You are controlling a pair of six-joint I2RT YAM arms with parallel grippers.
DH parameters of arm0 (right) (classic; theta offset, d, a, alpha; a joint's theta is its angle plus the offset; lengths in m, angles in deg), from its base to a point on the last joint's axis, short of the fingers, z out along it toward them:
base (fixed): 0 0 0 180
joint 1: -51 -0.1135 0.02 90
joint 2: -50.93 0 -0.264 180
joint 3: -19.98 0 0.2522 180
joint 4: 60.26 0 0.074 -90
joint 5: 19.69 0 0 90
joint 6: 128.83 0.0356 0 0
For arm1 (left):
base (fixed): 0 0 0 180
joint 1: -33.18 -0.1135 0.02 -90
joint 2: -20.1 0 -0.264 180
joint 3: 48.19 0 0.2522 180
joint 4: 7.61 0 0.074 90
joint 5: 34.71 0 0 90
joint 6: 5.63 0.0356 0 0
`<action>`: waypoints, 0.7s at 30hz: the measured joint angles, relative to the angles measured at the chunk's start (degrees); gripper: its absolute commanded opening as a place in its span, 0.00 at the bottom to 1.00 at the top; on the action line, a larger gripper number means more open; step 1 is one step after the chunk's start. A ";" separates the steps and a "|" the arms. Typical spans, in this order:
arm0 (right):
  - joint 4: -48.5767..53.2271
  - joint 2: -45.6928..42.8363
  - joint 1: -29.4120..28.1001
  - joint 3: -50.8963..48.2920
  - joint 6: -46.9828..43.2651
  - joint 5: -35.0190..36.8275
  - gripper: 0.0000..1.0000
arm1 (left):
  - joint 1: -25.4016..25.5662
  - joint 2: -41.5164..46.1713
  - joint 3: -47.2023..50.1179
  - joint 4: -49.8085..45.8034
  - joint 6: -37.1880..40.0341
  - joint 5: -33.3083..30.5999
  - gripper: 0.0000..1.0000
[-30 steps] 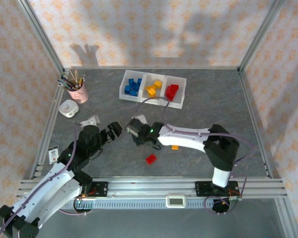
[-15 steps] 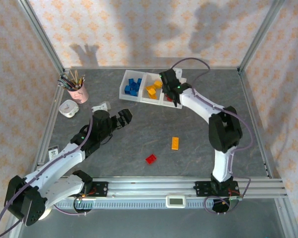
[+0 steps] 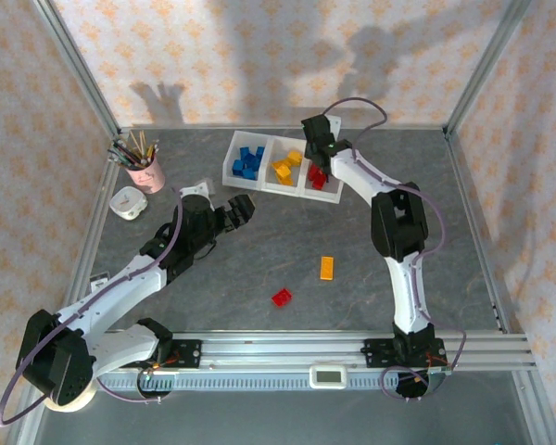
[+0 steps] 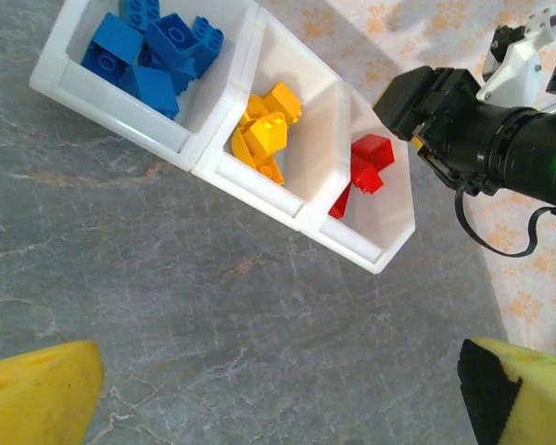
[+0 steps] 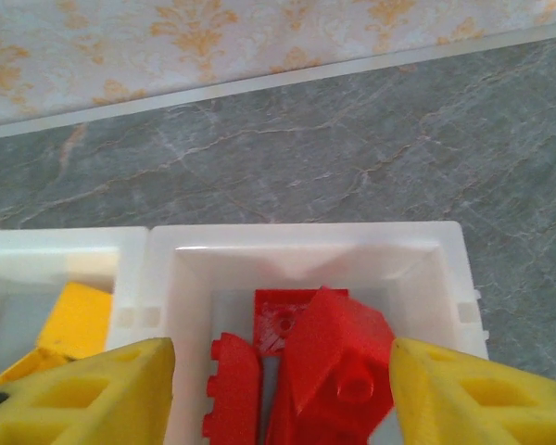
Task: Sort the legos into containers by color
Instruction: Place the lego in the container, then pick up the lego from the bottom-center of the table.
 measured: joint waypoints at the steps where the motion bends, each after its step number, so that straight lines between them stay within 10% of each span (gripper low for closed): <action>1: -0.13 -1.11 -0.09 -1.27 0.09 -0.79 0.67 | 0.00 0.02 0.00 0.00 0.00 0.26 0.99; 21: -1.75 -30.91 -18.67 -40.98 8.59 -13.38 0.82 | 0.00 13.90 4.90 -8.52 -0.13 0.26 0.99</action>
